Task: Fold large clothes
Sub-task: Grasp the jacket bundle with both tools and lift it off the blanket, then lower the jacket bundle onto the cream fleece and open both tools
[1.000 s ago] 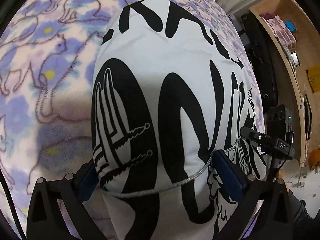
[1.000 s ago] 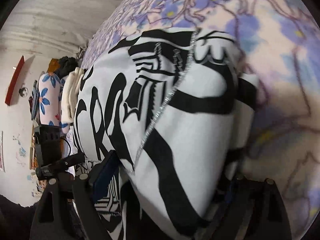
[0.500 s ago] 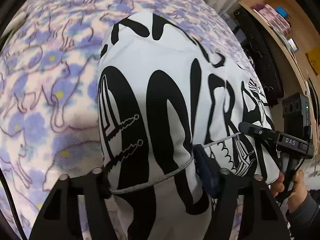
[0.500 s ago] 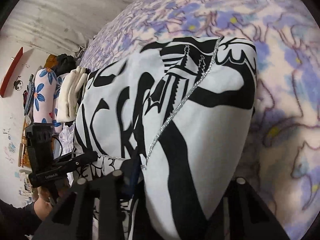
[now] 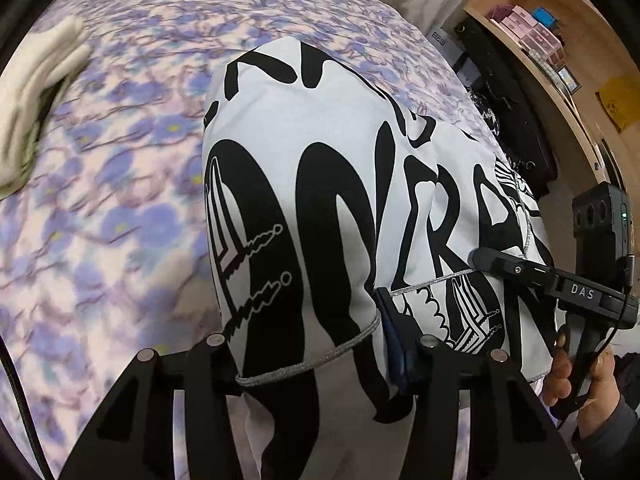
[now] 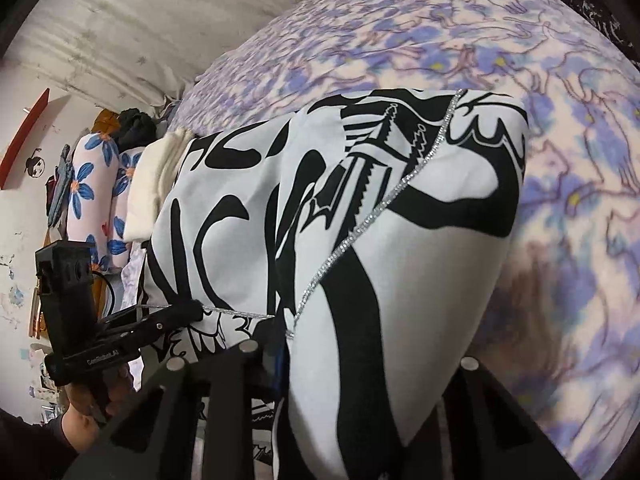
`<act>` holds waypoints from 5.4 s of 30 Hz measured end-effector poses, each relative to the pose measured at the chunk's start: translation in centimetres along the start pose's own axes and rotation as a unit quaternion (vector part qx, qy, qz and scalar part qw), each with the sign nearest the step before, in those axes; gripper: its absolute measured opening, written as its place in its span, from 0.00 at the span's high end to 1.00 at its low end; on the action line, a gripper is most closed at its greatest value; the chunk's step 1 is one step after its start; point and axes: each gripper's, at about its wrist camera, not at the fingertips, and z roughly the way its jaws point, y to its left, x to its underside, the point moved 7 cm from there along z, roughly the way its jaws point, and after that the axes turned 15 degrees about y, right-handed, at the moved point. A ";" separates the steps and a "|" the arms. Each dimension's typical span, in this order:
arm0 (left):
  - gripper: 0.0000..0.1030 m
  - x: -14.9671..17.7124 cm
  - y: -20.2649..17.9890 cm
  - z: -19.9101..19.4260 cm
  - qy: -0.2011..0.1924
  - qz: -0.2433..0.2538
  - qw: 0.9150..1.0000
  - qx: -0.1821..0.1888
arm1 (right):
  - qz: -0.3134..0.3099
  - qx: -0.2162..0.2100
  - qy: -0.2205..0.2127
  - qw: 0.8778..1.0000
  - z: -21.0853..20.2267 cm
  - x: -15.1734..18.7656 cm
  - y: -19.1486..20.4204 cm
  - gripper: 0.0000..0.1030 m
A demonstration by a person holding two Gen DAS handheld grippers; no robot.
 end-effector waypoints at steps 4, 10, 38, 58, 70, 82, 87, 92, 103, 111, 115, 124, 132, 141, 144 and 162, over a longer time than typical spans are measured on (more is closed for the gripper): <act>0.52 3.4 2.9 -3.3 0.003 -0.011 1.000 -0.004 | -0.002 -0.002 0.007 1.000 0.5 1.8 3.8 0.74; 0.52 7.4 6.8 -8.5 0.002 -0.033 0.999 -0.010 | -0.016 -0.014 0.029 0.999 1.3 3.3 10.7 0.74; 0.52 -0.4 35.0 -34.1 -0.067 -0.044 0.991 -0.110 | -0.130 -0.099 0.025 0.986 11.7 -11.5 42.5 0.74; 0.51 -17.9 51.3 -26.2 -0.071 -0.015 0.991 -0.113 | -0.101 -0.107 -0.006 0.989 26.1 -27.8 42.1 0.74; 0.27 -17.9 54.0 -24.0 -0.093 -0.015 0.990 -0.109 | -0.100 -0.073 0.008 0.992 28.4 -28.3 39.8 0.52; 0.28 -15.6 50.3 -30.8 -0.163 -0.059 0.958 -0.228 | -0.113 0.043 0.006 0.993 22.9 -25.4 39.5 0.48; 0.69 -14.3 45.8 -32.2 -0.185 -0.022 0.944 -0.271 | -0.139 0.107 -0.083 0.981 19.1 -24.0 40.7 0.48; 0.87 -14.1 44.2 -30.2 -0.183 -0.019 0.937 -0.298 | -0.174 0.116 -0.091 0.974 19.9 -23.1 43.1 0.76; 0.90 -13.5 49.1 -25.9 -0.139 -0.044 0.933 -0.330 | -0.164 0.169 -0.043 0.971 24.6 -22.4 39.3 0.95; 0.90 -13.7 49.3 -25.5 -0.145 -0.046 0.927 -0.343 | -0.156 0.164 -0.040 0.973 24.8 -23.0 39.3 0.95; 0.90 -14.6 48.3 -27.0 -0.146 -0.037 0.938 -0.313 | -0.155 0.145 -0.063 0.975 22.4 -24.4 40.5 0.95; 0.90 -22.8 50.0 -28.5 -0.164 -0.091 0.955 -0.230 | -0.120 0.131 -0.100 0.979 22.0 -33.5 42.1 0.95; 0.90 -24.1 52.1 -27.0 -0.152 -0.091 0.947 -0.268 | -0.089 0.157 -0.063 0.982 24.8 -33.5 38.0 0.96; 0.84 -15.9 48.1 -29.4 -0.183 -0.097 0.937 -0.280 | -0.143 0.096 -0.081 0.982 21.9 -25.5 42.9 0.92; 0.84 -11.5 46.8 -28.3 -0.173 -0.103 0.943 -0.264 | -0.150 0.075 -0.062 0.984 22.7 -22.2 43.8 0.92; 0.53 -6.7 46.1 -26.6 -0.146 -0.115 0.934 -0.306 | -0.112 0.084 -0.049 0.989 21.4 -15.9 39.0 0.92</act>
